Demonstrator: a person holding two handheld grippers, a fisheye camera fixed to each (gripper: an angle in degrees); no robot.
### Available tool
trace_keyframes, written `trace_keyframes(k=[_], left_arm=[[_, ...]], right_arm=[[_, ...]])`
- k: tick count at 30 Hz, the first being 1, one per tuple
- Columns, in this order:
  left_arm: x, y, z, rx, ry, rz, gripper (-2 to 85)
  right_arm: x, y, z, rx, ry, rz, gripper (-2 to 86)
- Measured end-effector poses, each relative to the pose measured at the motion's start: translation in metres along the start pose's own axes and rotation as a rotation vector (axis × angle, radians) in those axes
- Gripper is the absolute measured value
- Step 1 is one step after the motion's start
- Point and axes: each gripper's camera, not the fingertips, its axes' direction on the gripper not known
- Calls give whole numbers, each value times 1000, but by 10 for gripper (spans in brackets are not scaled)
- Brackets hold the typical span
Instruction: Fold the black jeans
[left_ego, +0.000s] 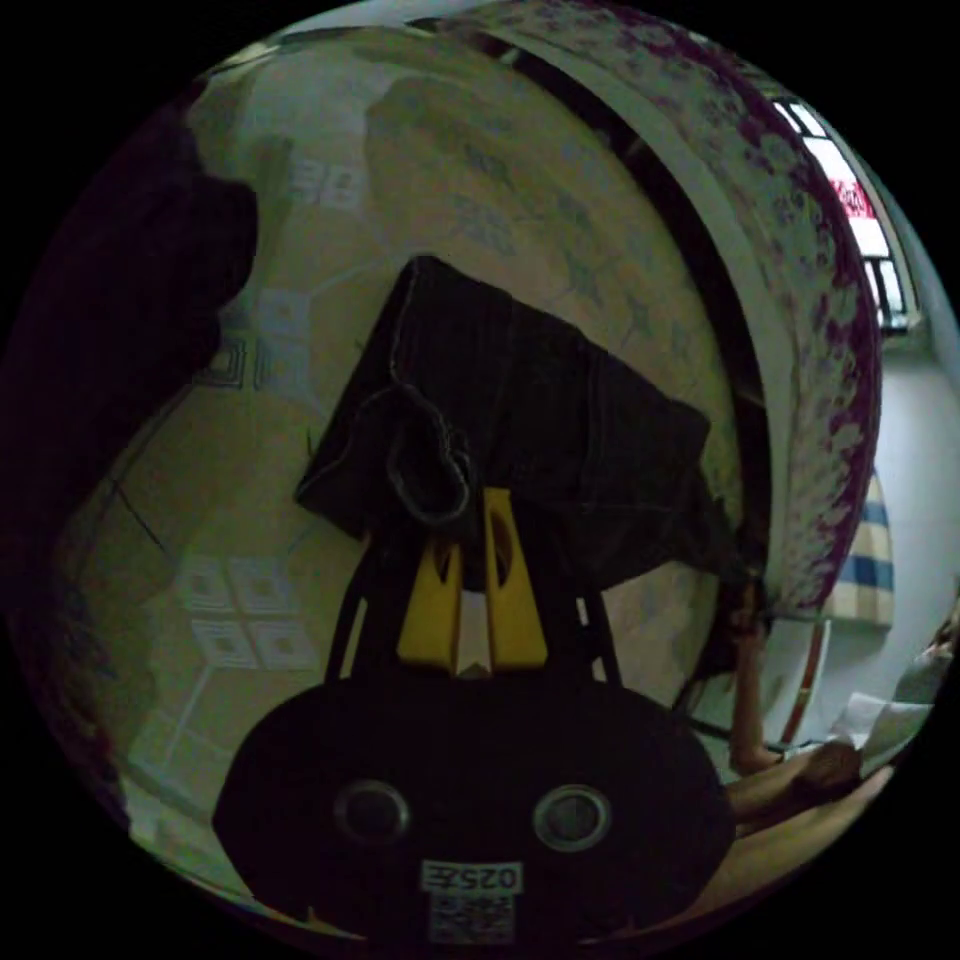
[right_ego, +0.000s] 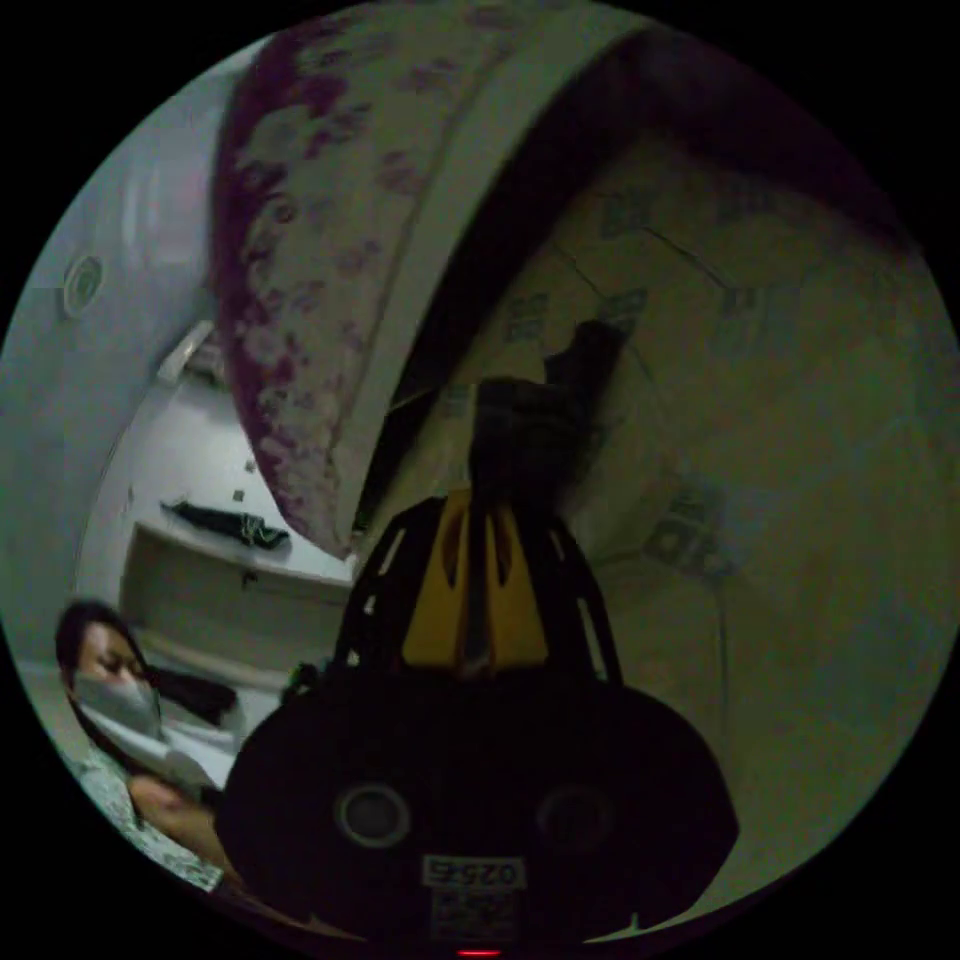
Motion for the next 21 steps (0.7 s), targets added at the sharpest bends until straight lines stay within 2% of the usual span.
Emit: trace_keyframes(k=[3, 5, 7, 10, 13, 16, 18, 20, 21], left_arm=[[22, -2, -1, -77, -164, 143, -12], [26, -2, -3, -94, -231, 186, -12], [17, -5, -9, -90, -212, 147, -11], [-6, -5, -14, -43, -77, 29, -11], [-15, -2, -12, -8, 8, -28, -11], [-14, -1, -9, 9, 30, -69, -11], [-20, 0, -6, 22, 84, -118, -11], [-22, 1, -4, 31, 108, -134, -10], [-20, 2, -3, 38, 107, -134, -10]], right_arm=[[-64, 46, -58, 10, 125, -142, -8], [-94, 66, -95, 55, 151, -158, -8], [-122, 68, -120, 70, 155, -197, -7], [-173, 39, -119, 2, 157, -271, -3], [-213, -12, -67, -93, 190, -343, 10], [-208, -63, 11, -169, 241, -340, 86], [-173, -91, 72, -356, 377, -326, 151], [-134, -93, 99, -447, 472, -240, 161], [-108, -86, 113, -529, 454, -181, 158]])
